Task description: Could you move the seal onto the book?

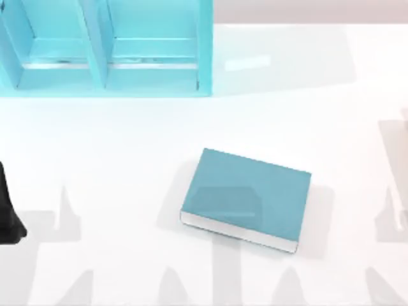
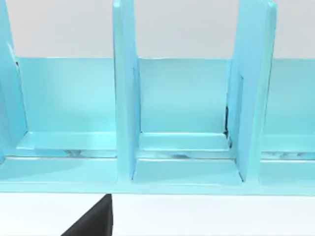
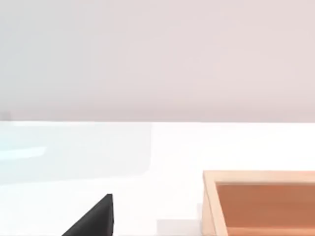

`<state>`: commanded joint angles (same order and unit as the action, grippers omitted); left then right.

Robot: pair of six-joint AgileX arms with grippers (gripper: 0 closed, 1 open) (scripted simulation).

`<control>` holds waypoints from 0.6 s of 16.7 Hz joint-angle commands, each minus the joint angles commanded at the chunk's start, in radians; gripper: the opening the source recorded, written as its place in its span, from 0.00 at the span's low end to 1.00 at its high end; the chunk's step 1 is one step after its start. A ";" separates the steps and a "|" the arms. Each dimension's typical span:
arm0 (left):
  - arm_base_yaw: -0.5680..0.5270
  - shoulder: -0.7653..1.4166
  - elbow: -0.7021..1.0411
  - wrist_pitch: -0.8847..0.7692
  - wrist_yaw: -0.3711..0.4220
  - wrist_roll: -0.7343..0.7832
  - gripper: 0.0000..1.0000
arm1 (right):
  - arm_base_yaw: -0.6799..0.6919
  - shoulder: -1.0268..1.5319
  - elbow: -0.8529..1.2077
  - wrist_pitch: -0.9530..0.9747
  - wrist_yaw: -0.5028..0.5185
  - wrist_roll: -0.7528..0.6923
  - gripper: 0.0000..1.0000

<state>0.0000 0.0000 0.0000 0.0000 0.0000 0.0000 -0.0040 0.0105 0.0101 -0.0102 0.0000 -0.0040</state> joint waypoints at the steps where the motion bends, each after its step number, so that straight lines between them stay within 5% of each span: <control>1: 0.000 0.000 0.000 0.000 0.000 0.000 1.00 | -0.008 0.021 0.020 -0.020 0.000 -0.008 1.00; 10: 0.000 0.000 0.000 0.000 0.000 0.000 1.00 | -0.166 0.675 0.590 -0.488 0.006 -0.166 1.00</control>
<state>0.0000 0.0000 0.0000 0.0000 0.0000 0.0000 -0.1697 0.6855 0.6004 -0.4984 0.0058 -0.1704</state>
